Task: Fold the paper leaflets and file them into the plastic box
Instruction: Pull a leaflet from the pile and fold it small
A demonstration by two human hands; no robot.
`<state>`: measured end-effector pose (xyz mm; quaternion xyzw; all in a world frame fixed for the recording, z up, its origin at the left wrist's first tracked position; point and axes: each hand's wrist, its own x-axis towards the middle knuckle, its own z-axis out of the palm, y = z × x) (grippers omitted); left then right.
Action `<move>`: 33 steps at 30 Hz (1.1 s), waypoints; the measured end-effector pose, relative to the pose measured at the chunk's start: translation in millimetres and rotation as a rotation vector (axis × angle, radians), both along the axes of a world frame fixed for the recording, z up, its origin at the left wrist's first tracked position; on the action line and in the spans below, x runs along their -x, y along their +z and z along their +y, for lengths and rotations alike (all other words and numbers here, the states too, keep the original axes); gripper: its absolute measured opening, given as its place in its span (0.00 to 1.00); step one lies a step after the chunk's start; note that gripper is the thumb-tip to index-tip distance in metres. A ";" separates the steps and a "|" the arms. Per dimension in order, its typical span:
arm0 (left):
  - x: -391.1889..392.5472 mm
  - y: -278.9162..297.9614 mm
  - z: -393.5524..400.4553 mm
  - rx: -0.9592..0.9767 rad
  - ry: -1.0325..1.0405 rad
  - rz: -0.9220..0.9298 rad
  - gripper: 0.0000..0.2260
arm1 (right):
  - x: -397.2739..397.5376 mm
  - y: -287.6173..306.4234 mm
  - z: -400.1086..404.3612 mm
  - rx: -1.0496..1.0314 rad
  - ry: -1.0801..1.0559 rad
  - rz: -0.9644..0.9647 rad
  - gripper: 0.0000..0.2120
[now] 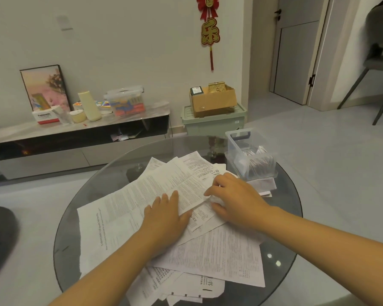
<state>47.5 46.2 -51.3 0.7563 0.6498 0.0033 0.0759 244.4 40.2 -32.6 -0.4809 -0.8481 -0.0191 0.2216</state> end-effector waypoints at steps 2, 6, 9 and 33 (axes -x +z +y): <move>5.6 2.2 -2.1 -0.095 -0.094 -0.019 0.23 | 2.3 0.4 1.1 0.008 -0.003 -0.011 0.15; 13.9 1.3 -4.4 -0.119 -0.174 -0.181 0.17 | 2.1 2.4 4.8 0.014 0.003 -0.007 0.14; 19.7 3.8 -8.6 -0.116 -0.265 -0.240 0.16 | -0.6 11.1 4.2 0.038 0.034 0.017 0.09; 72.3 36.8 -55.1 0.470 -0.031 -1.323 0.20 | -9.6 59.5 -16.2 0.629 0.006 0.328 0.05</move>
